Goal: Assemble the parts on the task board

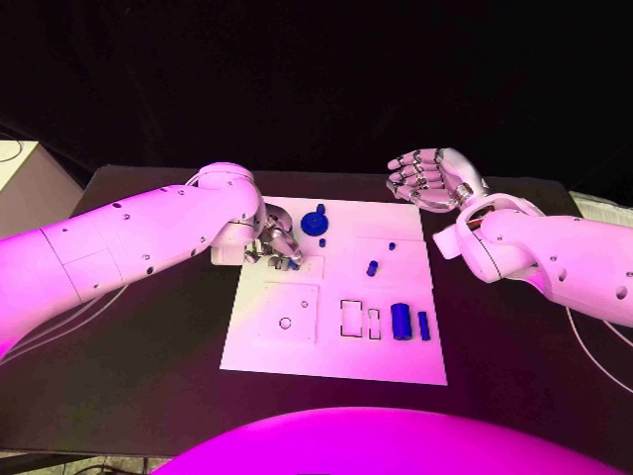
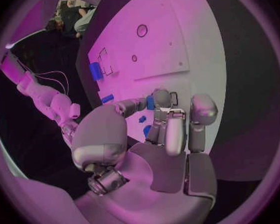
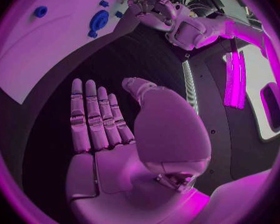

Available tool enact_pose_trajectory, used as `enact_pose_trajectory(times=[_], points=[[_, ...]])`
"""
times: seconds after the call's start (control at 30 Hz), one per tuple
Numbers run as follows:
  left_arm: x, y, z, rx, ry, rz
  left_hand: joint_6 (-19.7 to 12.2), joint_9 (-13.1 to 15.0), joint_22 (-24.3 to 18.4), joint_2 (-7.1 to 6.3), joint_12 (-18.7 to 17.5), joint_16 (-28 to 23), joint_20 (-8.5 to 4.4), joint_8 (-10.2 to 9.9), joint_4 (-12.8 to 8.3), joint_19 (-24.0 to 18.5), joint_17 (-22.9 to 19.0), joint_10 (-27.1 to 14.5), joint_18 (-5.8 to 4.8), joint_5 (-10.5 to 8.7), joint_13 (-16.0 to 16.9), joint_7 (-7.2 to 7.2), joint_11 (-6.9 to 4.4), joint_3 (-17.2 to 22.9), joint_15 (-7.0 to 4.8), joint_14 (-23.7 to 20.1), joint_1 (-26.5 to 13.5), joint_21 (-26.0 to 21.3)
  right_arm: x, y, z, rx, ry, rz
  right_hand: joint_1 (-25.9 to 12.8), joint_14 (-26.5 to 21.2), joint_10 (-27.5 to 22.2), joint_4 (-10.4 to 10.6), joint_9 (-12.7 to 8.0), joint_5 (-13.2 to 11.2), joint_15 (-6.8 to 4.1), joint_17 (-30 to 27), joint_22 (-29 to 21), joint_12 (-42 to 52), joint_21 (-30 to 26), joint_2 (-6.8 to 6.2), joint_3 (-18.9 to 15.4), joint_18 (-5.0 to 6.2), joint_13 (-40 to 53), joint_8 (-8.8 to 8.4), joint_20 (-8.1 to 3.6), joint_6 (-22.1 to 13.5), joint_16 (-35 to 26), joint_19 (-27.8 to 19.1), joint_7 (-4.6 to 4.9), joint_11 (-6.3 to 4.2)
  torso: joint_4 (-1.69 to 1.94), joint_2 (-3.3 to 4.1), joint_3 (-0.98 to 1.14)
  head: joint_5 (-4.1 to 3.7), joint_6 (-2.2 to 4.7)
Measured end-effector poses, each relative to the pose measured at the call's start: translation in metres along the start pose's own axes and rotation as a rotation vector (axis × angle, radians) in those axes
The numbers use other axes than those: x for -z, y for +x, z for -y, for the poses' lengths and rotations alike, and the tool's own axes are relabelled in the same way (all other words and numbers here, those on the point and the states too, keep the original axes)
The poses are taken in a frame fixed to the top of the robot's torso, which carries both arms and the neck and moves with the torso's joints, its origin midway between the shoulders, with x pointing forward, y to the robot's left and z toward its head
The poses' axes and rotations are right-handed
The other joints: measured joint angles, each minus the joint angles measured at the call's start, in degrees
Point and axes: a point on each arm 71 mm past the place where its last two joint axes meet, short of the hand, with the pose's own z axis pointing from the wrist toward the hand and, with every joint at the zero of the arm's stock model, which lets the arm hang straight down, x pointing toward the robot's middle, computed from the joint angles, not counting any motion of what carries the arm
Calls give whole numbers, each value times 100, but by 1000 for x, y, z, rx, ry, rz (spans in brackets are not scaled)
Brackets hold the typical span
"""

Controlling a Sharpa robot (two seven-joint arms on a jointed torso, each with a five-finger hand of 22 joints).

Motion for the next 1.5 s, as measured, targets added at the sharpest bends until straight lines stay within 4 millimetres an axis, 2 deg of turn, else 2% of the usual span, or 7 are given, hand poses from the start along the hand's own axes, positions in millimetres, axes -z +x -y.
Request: enact_pose_trajectory(times=[1.5], points=[[-1,0,2,1,5,-9,9,1,-3,3,0,0,0,-21,0,0,0,1,0,26,-13,-9,3,0,0,0,4,0,0,1,0,-2,0,-3,0,21,0,1,-7,0,21,-21,-43,0,0,0,0,0,-28,0,21,0,-24,-21,0,0,1,1,0,-25,0]])
